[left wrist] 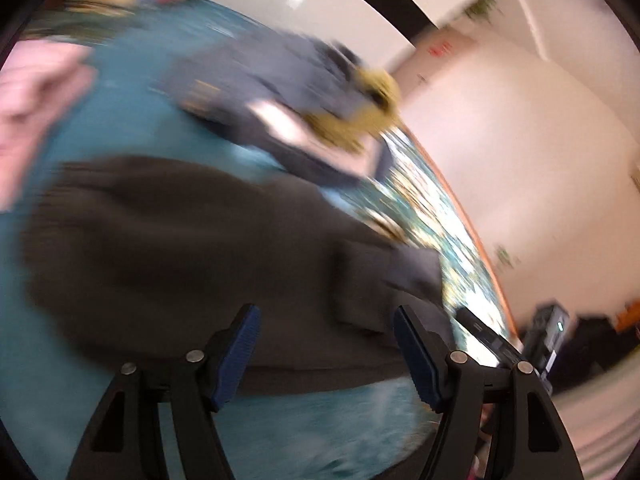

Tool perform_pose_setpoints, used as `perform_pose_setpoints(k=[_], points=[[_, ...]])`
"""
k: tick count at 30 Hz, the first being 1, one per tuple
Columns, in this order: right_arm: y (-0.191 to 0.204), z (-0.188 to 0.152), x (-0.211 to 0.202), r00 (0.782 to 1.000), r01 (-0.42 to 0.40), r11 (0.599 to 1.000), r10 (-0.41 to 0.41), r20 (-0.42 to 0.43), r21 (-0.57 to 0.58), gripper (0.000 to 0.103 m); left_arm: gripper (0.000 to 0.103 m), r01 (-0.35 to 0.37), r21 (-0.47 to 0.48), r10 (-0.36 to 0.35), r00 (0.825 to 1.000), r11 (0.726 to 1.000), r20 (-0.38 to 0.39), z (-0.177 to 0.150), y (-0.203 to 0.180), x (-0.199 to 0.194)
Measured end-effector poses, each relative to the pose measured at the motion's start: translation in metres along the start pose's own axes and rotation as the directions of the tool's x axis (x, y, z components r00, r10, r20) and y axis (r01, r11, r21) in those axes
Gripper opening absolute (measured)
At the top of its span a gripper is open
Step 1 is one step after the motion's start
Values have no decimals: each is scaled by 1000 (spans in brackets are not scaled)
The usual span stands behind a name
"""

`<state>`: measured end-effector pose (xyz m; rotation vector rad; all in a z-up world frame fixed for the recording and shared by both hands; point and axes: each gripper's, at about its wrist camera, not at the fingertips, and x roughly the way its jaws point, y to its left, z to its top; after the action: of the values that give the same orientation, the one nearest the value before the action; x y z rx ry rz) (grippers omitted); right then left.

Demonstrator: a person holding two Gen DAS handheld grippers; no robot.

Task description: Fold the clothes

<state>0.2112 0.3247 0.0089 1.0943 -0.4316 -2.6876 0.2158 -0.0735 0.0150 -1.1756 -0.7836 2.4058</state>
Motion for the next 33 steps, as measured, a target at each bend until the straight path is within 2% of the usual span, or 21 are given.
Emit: perform_pose_setpoints(k=[2,4,5,7,10,11,15,18,21,24,26,27,29,32,33], points=[[3,-3,0,999,-31,999,30,10,17,54,82,-68,-55,71,996,996,57,1,24,-22],[8,-5,3,999,-47,999,47,9,12,54,83,-112,-129,123,989,985,81,0,48,-35],[10,-6,5,998,-57,998,57,9,7,54,83,-110,-177,126,988,978,85,-1,61,-40],[15,-8,7,998,-67,998,67,8,-4,54,84,-65,-290,96,991,955,96,-3,87,-43],[16,-12,7,997,-76,997,76,8,-11,58,84,21,-461,44,991,887,130,-8,118,-36],[15,-13,6,997,-81,997,81,10,-7,59,84,34,-480,39,989,877,141,-9,122,-33],[8,-15,4,995,-102,995,101,25,20,59,85,48,-478,37,985,877,166,-6,123,-17],[5,-15,5,993,-111,993,111,28,32,59,94,55,-496,37,984,866,173,-5,128,-12],[4,-16,3,992,-120,992,119,38,29,59,96,0,-480,70,989,877,127,-6,128,5],[-1,-17,2,990,-136,990,133,50,42,60,96,-52,-436,121,984,898,132,-1,117,8],[-3,-18,1,988,-145,988,142,56,49,60,93,-74,-431,145,980,899,133,-1,113,9],[-4,-19,1,988,-148,988,145,58,51,60,91,-85,-430,158,978,899,136,-1,112,7],[-5,-20,0,986,-156,986,152,63,56,60,71,-145,-411,213,969,900,124,-1,108,5],[-8,-21,-2,983,-171,983,166,74,66,60,53,-211,-372,272,955,904,119,-1,101,1],[-10,-22,-3,982,-175,982,170,77,69,60,50,-222,-355,284,950,908,130,-1,96,-2]])
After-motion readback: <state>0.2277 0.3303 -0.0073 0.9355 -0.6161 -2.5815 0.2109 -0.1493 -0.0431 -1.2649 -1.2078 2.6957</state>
